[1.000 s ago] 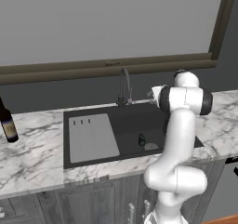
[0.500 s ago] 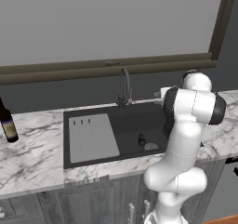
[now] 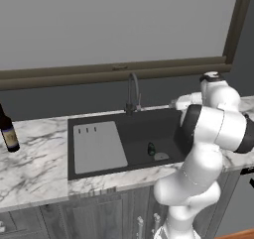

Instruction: Turn on the sink faucet. Then move the eggplant from the counter to the sink. Turn off the sink. Move the vegetable from the sink to the pot next to the stove. Finally move the pot to the rear left burner.

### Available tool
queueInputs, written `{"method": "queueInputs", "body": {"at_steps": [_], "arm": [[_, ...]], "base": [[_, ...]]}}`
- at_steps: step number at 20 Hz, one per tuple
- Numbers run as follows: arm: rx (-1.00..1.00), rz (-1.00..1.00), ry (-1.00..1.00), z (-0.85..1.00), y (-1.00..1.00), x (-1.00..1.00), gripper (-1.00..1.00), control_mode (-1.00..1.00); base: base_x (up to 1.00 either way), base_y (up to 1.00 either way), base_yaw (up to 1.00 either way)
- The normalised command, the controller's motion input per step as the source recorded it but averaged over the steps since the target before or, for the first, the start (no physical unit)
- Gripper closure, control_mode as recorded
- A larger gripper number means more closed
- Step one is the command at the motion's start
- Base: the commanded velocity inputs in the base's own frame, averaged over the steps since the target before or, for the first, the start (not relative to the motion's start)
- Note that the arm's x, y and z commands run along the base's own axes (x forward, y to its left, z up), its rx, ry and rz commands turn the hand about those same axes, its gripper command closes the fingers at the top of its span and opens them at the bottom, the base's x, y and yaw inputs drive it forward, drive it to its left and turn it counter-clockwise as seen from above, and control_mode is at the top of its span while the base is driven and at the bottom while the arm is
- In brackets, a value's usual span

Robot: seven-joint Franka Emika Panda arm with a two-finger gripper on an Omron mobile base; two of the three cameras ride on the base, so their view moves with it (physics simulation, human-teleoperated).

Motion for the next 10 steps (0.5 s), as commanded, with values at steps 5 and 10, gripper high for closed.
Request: {"method": "queueInputs", "body": {"at_steps": [5, 10], "arm": [[-0.03, -0.15, 0.32, 0.05, 0.0, -0.21, -1.0, -1.0], [-0.08, -0.15, 0.34, 0.0, 0.04, -0.12, -1.0, -1.0]], "base": [[0.0, 0.0, 0.0], [0.0, 0.0, 0.0]]}}
